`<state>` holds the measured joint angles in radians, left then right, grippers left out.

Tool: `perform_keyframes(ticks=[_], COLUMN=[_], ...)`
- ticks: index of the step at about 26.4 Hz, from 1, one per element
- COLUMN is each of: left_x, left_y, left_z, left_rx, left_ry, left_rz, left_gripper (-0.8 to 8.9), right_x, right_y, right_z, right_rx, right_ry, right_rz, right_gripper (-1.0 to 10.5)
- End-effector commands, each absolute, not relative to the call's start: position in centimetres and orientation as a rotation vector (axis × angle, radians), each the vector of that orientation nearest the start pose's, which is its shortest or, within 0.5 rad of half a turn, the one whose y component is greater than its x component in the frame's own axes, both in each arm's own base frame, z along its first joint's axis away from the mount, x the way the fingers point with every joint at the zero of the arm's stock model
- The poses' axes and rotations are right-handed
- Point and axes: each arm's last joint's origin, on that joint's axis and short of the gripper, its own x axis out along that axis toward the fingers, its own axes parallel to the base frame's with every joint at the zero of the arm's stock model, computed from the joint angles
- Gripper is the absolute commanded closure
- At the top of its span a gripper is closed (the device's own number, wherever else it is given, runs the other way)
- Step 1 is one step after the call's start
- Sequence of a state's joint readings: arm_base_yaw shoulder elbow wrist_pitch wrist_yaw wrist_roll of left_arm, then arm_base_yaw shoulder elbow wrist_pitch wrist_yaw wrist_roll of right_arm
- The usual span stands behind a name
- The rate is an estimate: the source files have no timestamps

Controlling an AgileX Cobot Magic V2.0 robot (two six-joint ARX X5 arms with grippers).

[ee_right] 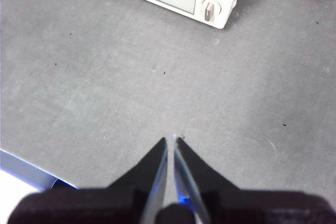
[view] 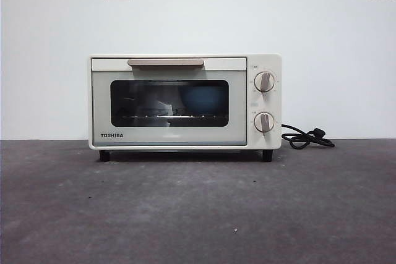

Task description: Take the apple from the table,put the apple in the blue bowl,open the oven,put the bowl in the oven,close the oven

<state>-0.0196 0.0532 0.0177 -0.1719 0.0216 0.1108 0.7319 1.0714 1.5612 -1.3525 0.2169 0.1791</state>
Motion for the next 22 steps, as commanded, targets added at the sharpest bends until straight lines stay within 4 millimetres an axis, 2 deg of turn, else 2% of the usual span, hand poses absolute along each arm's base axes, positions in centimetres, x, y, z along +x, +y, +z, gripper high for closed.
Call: perform_keyframes(ticks=[1, 4, 6, 7, 9, 10, 13, 18, 22], left_x=[9.9, 9.9, 9.9, 9.9, 9.9, 9.9, 9.9, 9.9, 9.9], left_y=[-0.2, -0.2, -0.2, -0.2, -0.2, -0.2, -0.2, -0.2, -0.2], left_z=[14.5, 14.5, 14.5, 14.5, 14.4, 14.4, 14.4, 14.4, 14.4], left_rx=[0.102, 0.102, 0.102, 0.102, 0.102, 0.102, 0.102, 0.102, 0.102], left_ry=[0.219, 0.226, 0.227, 0.229, 0.233, 0.234, 0.235, 0.235, 0.235], left_rz=[-0.054, -0.055, -0.055, -0.055, -0.055, -0.055, -0.055, -0.055, -0.055], left_gripper=[8.17, 8.17, 8.17, 8.17, 8.17, 8.17, 8.17, 8.17, 8.17], right_x=[10.9, 10.5, 10.8, 11.1, 11.4, 11.3, 10.8, 9.9, 9.5], right_y=[8.3, 6.2, 4.5, 3.6, 2.1, 1.7, 0.6, -0.4, -1.0], right_z=[43.1, 43.6, 42.9, 41.8, 38.1, 36.1, 29.8, 24.1, 20.5], right_rx=[-0.316, -0.359, -0.216, -0.137, -0.015, 0.006, 0.001, -0.003, -0.005], right_ry=[0.769, 0.645, 0.442, 0.323, 0.148, 0.114, 0.154, 0.235, 0.252], right_rz=[0.367, 0.318, 0.221, 0.144, 0.001, -0.041, -0.124, -0.221, -0.281], right_gripper=[9.2, 9.2, 9.2, 9.2, 9.2, 9.2, 9.2, 9.2, 9.2])
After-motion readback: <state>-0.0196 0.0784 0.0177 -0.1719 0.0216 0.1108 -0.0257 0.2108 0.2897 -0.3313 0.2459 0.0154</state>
